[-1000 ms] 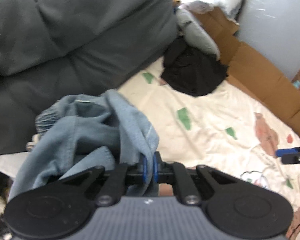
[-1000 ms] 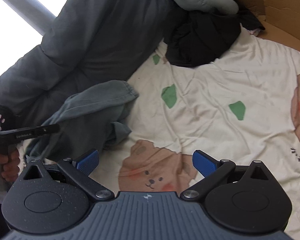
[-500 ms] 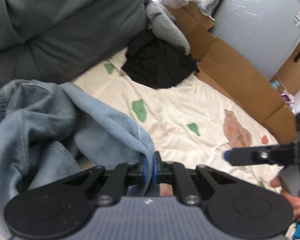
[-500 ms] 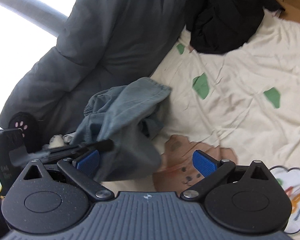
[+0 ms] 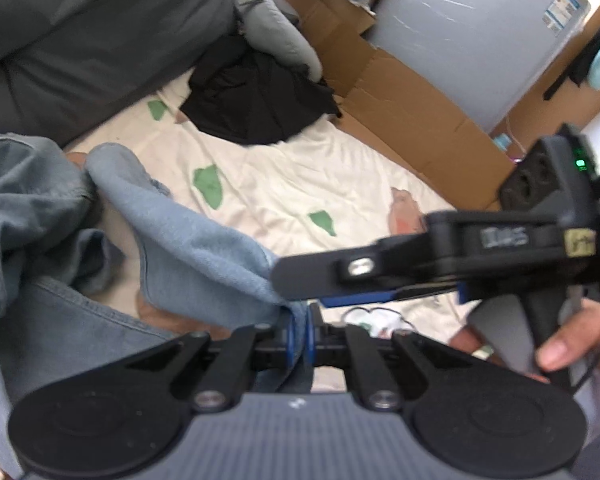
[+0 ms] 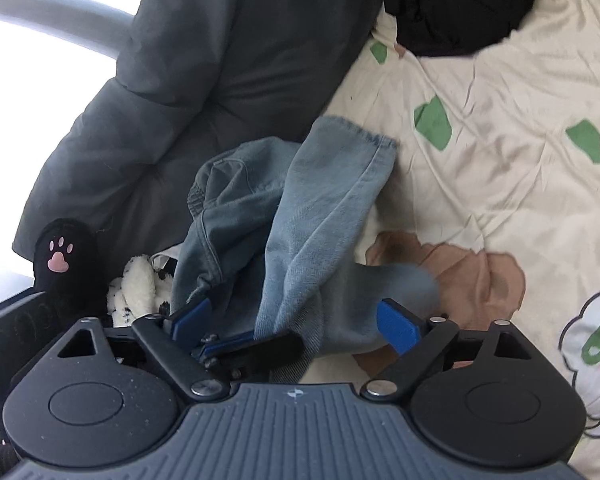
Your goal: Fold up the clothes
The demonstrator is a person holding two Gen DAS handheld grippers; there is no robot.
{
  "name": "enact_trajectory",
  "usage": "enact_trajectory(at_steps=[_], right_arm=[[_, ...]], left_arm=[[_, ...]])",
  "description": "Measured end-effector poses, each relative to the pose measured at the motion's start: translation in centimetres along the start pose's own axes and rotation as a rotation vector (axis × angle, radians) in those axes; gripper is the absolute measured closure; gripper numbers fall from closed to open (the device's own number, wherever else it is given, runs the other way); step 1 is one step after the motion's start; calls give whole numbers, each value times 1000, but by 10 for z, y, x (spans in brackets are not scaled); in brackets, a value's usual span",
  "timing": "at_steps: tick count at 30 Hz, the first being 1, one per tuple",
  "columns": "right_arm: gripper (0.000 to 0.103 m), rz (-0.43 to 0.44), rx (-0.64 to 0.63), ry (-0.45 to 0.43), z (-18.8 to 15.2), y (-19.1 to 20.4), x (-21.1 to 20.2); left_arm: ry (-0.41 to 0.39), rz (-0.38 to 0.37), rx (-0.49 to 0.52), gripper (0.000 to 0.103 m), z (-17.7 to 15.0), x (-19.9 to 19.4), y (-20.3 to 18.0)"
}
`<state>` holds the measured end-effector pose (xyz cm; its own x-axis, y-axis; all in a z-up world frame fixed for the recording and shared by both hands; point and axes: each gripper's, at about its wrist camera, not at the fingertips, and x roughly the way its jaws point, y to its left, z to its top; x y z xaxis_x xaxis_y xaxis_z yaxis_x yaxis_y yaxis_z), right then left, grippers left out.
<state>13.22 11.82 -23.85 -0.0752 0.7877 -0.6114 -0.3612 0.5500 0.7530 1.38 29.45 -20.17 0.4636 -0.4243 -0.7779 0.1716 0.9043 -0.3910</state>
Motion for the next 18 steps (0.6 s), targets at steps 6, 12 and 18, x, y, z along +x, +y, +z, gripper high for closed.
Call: enact_trajectory(at_steps=[6, 12, 18], right_arm=[[71, -19, 21, 39, -6, -7, 6], [86, -89, -25, 28, -7, -3, -6], [89, -125, 48, -25, -11, -19, -34]], left_arm=[[22, -33, -13, 97, -7, 5, -10], [34, -15, -19, 62, -9, -4, -11], [13, 107, -52, 46, -12, -29, 13]])
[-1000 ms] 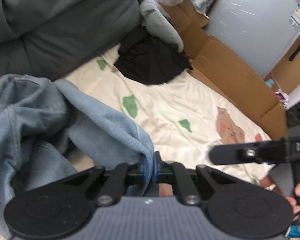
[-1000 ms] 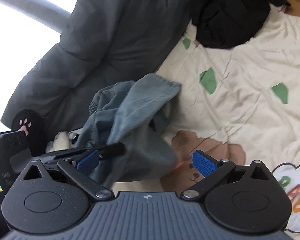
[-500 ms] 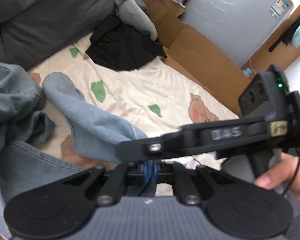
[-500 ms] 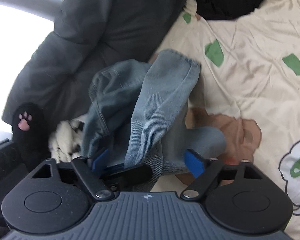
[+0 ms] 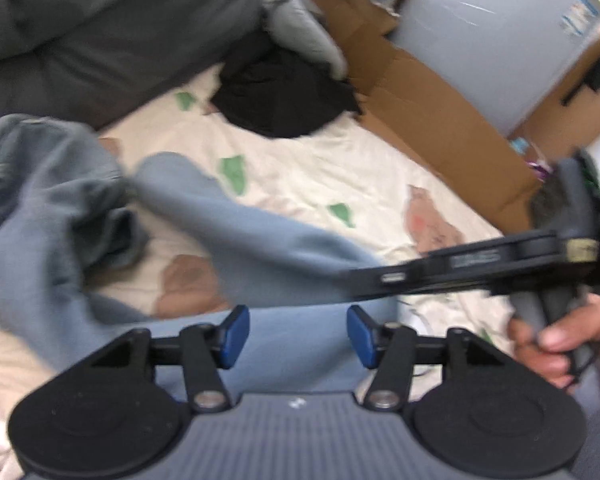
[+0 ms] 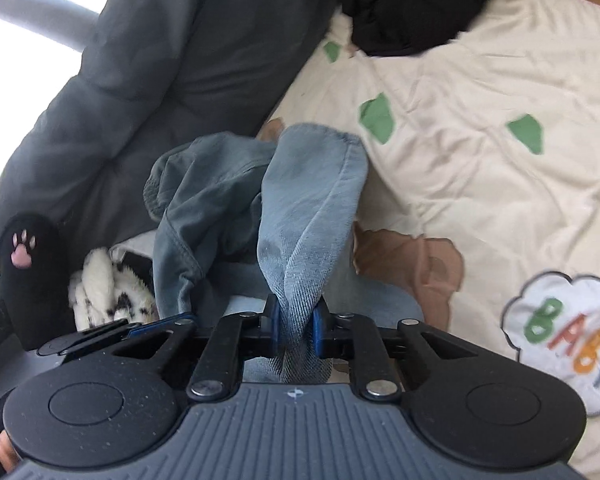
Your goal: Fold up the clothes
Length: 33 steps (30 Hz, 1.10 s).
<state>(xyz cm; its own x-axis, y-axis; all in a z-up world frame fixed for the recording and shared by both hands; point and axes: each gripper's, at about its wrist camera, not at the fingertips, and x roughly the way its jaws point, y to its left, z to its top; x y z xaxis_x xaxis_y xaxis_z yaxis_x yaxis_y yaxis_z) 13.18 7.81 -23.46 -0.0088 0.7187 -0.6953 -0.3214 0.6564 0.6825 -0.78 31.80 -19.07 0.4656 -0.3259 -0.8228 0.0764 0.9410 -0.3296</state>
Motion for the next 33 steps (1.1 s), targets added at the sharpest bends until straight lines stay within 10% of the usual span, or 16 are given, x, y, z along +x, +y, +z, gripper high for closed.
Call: enact_trajectory(at_steps=[33], right_arm=[[97, -170, 310, -311, -108, -32, -166]], left_arm=[[19, 377, -306, 39, -13, -40, 141]])
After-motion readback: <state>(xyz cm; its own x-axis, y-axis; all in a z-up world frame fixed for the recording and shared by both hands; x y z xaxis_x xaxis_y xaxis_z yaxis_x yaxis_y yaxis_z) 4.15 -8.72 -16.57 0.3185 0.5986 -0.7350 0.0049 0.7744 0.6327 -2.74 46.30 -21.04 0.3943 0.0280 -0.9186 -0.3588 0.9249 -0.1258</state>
